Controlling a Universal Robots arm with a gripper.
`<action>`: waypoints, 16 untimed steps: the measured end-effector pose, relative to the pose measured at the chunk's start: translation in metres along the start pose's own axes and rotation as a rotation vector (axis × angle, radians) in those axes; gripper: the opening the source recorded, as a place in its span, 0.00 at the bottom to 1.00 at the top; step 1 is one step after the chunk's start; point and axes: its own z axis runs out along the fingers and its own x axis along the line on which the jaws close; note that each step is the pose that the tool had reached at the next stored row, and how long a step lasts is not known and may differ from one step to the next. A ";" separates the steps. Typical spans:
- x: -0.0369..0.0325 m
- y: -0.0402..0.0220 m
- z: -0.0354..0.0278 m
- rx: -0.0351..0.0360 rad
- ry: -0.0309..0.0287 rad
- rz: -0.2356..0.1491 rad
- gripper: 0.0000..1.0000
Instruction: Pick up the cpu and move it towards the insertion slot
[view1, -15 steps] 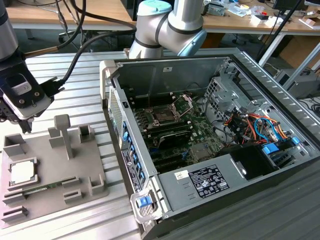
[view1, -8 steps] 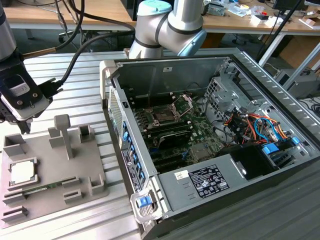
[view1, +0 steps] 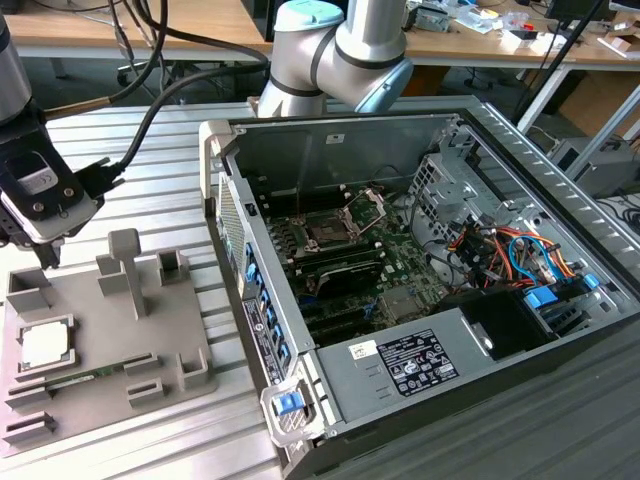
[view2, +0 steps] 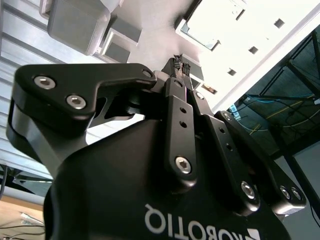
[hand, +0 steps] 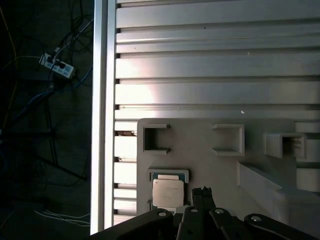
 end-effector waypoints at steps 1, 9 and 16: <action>0.0001 0.0000 0.0001 0.0000 0.0000 0.000 0.11; 0.0008 -0.0002 0.0033 0.0000 -0.0001 0.000 0.11; 0.0012 -0.0004 0.0079 0.0000 0.0000 0.000 0.11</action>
